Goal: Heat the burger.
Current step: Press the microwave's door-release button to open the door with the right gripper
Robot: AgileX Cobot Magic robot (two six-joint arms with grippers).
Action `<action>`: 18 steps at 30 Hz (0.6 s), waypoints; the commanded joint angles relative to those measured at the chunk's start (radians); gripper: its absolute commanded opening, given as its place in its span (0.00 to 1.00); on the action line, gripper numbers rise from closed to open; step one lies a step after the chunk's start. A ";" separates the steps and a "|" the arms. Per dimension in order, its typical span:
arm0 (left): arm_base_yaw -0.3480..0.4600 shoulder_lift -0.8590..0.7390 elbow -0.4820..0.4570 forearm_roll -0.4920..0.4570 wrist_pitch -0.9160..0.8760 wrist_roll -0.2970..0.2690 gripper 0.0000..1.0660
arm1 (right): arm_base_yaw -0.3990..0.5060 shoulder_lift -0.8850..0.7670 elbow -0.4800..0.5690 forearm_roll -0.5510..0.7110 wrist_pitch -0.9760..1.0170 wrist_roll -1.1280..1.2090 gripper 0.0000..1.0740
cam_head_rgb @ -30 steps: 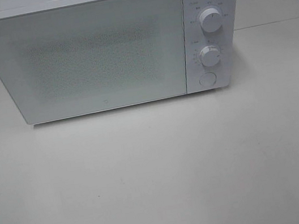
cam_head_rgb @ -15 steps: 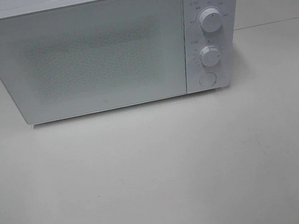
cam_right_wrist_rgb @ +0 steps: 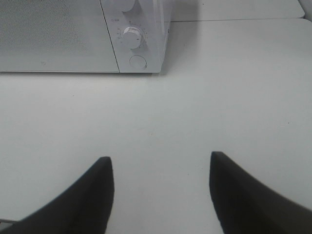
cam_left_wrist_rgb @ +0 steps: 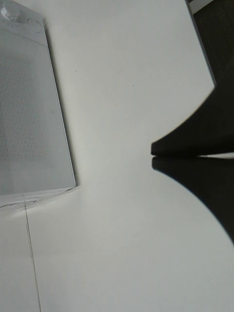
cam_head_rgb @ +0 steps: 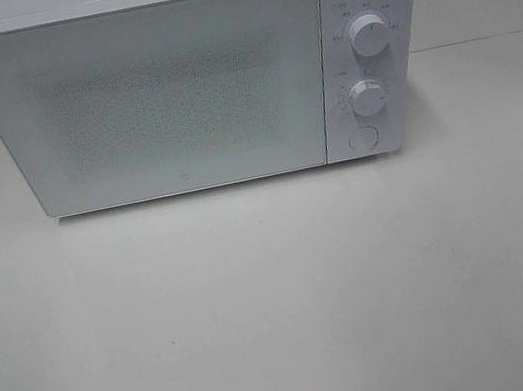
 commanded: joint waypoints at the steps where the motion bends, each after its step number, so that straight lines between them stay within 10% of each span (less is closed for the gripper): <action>1: 0.002 -0.020 0.002 -0.005 -0.016 -0.008 0.00 | -0.001 -0.027 0.003 -0.002 -0.011 -0.009 0.51; 18: 0.002 -0.020 0.002 -0.005 -0.016 -0.008 0.00 | -0.001 -0.027 0.003 0.010 -0.017 0.001 0.51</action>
